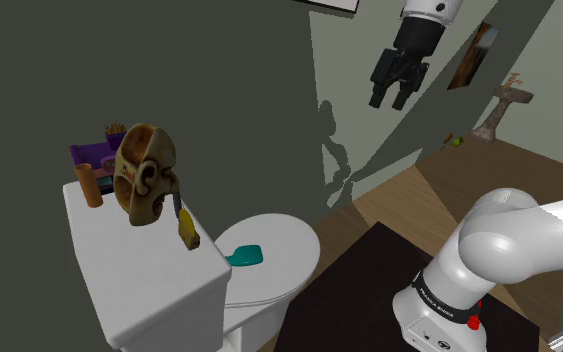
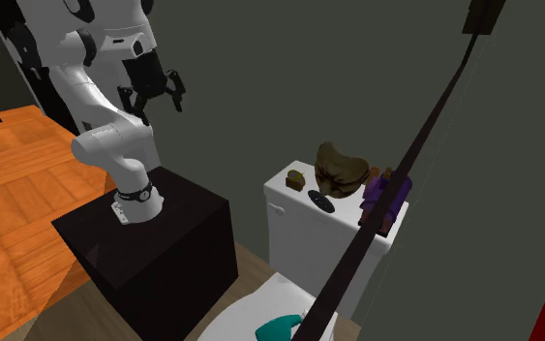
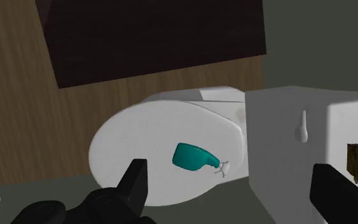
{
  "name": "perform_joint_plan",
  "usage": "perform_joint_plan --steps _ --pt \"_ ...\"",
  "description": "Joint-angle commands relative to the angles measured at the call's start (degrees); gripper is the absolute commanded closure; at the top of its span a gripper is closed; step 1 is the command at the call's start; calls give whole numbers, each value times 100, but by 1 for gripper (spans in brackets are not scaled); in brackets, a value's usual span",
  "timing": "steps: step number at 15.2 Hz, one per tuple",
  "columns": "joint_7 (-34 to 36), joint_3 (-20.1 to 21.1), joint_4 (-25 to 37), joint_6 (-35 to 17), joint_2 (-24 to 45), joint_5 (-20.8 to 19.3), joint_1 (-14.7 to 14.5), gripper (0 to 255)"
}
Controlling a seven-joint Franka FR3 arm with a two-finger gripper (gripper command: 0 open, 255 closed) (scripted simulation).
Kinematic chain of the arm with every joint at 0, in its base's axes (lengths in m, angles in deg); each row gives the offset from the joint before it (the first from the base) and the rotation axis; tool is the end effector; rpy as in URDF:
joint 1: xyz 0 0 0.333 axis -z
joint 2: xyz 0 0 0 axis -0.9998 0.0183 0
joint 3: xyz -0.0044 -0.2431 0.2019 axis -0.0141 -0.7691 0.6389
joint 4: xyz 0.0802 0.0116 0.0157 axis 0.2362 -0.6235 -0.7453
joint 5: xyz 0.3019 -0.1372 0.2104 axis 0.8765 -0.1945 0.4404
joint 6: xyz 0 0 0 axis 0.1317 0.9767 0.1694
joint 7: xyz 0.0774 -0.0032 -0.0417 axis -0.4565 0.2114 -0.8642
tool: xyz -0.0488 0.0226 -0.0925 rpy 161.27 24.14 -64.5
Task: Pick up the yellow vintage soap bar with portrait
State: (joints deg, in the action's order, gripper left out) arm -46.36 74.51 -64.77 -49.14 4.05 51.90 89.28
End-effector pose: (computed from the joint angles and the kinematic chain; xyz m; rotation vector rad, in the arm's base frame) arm 0.2898 0.0033 0.6288 -3.0018 0.2454 0.0111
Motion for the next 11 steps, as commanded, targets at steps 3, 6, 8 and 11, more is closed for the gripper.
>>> perform_joint_plan --steps 3,6,8,11 --pt "201 222 -211 -300 52 132 -49 0" --pt "495 559 -473 -764 193 324 -128 0" --pt "689 787 -610 -1081 331 444 -183 0" --pt "979 1131 -758 -1566 604 605 -261 0"
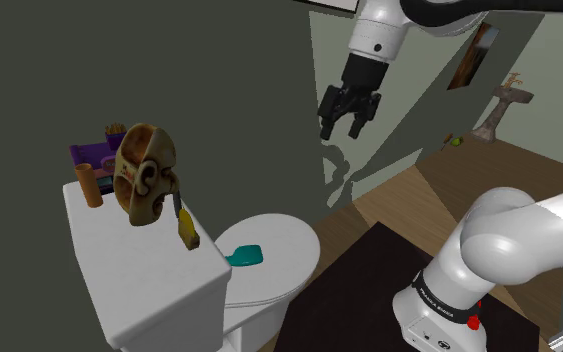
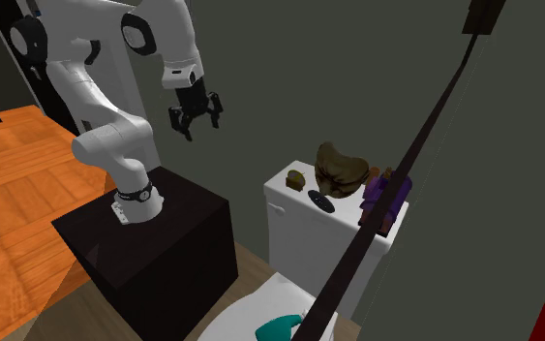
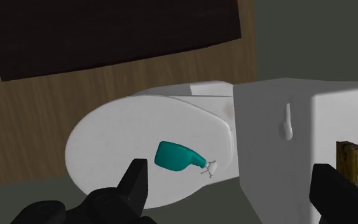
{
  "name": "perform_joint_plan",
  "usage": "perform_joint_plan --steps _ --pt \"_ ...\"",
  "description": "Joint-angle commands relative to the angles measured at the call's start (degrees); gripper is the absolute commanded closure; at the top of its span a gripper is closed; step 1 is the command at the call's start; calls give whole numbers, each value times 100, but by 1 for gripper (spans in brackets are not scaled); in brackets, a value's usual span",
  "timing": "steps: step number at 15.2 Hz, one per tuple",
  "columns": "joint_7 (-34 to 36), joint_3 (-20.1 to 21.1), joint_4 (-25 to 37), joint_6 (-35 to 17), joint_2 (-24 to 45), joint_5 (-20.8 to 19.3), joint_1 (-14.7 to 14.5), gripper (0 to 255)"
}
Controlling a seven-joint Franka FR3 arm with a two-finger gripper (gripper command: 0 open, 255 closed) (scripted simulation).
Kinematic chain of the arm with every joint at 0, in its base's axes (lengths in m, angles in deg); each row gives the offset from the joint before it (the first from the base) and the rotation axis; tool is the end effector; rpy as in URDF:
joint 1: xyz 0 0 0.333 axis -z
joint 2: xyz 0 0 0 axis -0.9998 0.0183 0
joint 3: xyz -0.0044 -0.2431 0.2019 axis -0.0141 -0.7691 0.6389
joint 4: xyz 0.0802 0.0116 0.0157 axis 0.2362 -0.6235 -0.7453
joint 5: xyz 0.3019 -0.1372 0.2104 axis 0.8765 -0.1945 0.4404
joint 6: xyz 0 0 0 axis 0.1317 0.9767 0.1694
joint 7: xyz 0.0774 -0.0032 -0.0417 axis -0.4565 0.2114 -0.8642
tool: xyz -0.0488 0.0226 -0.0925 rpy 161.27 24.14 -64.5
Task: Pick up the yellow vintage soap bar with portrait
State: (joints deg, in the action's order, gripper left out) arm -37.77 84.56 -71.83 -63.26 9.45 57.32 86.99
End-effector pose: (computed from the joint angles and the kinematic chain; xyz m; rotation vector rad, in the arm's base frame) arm 0.3289 0.0935 0.5589 -3.0187 0.2713 -0.0009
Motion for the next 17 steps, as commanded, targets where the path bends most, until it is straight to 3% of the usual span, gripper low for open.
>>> perform_joint_plan --steps 1,10,17 --pt "217 241 -86 -319 173 111 -58 0" --pt "1153 1293 -28 -1788 1514 275 -160 0" --pt "2135 2071 453 -2810 2961 -206 -91 0"
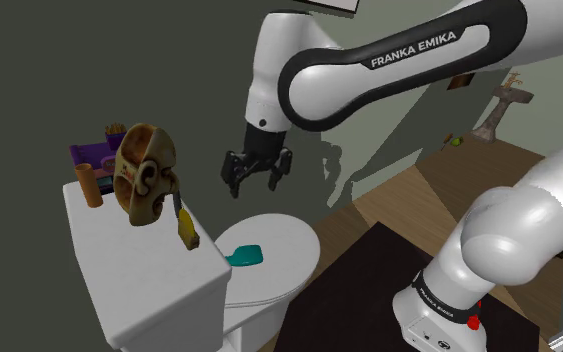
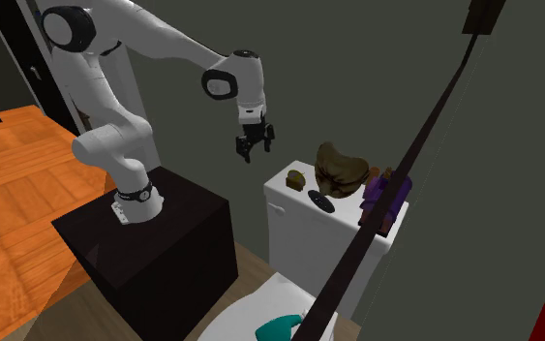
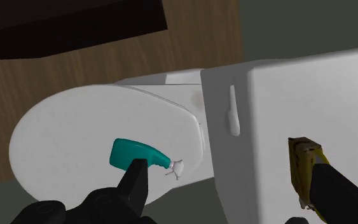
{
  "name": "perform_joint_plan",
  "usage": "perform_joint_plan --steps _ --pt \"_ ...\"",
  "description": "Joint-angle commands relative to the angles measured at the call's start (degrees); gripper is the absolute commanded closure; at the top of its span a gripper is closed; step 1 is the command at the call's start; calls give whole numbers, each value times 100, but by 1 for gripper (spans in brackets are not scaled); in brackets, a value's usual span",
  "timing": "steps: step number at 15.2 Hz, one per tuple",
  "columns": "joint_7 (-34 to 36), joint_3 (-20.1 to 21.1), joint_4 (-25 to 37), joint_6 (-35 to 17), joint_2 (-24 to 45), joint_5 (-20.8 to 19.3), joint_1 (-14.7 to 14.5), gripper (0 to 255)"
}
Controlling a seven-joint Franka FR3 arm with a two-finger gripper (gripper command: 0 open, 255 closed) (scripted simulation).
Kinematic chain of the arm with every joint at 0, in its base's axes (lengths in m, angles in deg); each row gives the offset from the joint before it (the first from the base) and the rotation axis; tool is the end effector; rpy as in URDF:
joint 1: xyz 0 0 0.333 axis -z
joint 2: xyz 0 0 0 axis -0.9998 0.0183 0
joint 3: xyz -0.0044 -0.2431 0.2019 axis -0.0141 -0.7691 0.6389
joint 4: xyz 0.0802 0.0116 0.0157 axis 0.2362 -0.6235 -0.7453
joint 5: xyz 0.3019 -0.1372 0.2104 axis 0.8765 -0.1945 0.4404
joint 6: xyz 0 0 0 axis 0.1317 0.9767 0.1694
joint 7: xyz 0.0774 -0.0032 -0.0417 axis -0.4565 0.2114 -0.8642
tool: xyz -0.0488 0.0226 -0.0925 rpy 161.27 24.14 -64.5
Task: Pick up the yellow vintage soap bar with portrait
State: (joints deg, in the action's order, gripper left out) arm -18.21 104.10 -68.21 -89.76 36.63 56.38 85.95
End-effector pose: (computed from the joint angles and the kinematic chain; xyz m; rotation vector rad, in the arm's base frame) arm 0.4028 0.2606 0.4267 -3.0491 0.3260 -0.0326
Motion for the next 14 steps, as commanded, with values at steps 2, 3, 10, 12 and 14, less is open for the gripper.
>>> perform_joint_plan --steps 2,3,10,12,14 --pt "538 304 297 -402 718 -405 30 0" --pt "732 380 413 -509 965 -580 27 0" --pt "2154 467 1466 -935 2762 -2054 -373 0" --pt "2373 377 1712 -954 3085 -2294 -544 0" --pt "2425 331 1673 -1078 3185 -2374 -581 0"
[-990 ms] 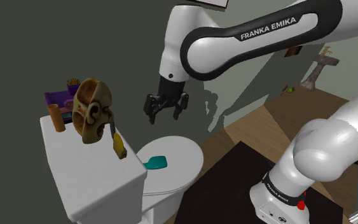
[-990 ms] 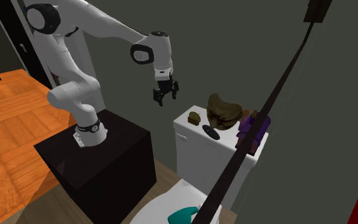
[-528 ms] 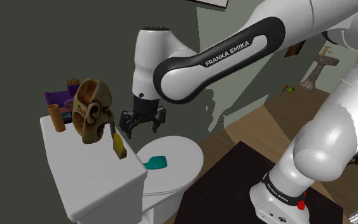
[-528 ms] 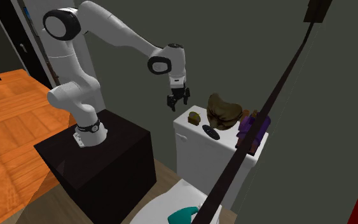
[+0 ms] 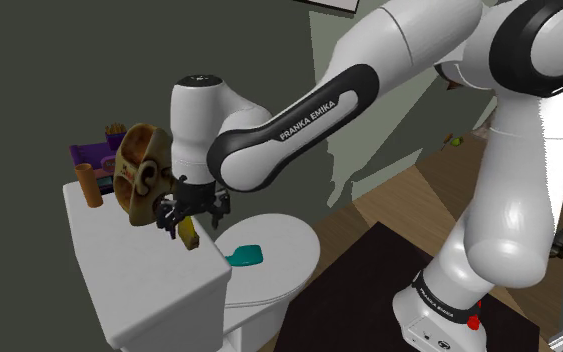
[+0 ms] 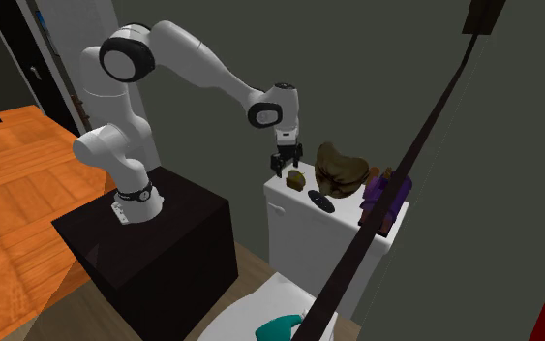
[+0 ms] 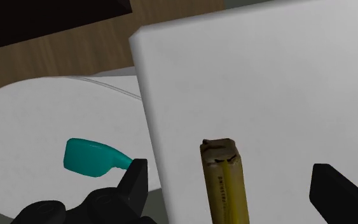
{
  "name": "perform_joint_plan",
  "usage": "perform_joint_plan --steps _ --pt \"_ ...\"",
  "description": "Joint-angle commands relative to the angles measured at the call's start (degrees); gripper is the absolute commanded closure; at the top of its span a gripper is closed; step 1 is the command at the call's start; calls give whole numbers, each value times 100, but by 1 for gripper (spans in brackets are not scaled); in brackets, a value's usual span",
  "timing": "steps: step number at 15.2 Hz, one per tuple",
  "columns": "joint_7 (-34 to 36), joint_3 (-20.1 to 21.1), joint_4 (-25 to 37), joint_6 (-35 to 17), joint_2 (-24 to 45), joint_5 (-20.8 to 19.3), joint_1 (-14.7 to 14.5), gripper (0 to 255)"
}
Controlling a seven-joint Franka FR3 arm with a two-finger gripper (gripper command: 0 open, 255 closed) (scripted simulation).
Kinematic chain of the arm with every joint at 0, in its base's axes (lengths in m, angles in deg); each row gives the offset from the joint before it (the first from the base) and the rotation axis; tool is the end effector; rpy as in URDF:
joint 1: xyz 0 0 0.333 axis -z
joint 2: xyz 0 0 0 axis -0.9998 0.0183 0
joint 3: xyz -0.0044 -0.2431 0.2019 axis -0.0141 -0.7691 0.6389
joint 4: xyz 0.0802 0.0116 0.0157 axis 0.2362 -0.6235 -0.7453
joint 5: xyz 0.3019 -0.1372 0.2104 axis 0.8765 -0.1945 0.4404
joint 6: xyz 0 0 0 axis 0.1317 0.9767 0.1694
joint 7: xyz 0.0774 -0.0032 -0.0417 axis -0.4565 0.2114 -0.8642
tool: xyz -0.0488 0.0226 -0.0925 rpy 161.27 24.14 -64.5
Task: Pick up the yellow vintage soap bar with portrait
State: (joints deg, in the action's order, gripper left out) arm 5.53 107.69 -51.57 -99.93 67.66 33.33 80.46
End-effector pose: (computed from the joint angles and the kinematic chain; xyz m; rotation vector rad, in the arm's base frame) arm 0.4619 0.3768 0.3212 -3.0668 0.3660 -0.0542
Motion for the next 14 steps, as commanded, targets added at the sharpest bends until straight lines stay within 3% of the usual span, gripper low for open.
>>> perform_joint_plan --steps 1,7,8,14 --pt "79 -49 -8 -123 133 -111 -49 0" --pt "211 -158 -70 -397 379 -312 -133 0" --pt "215 -159 -61 -393 385 -315 -138 255" --pt "217 -160 -51 -388 391 -317 -141 255"
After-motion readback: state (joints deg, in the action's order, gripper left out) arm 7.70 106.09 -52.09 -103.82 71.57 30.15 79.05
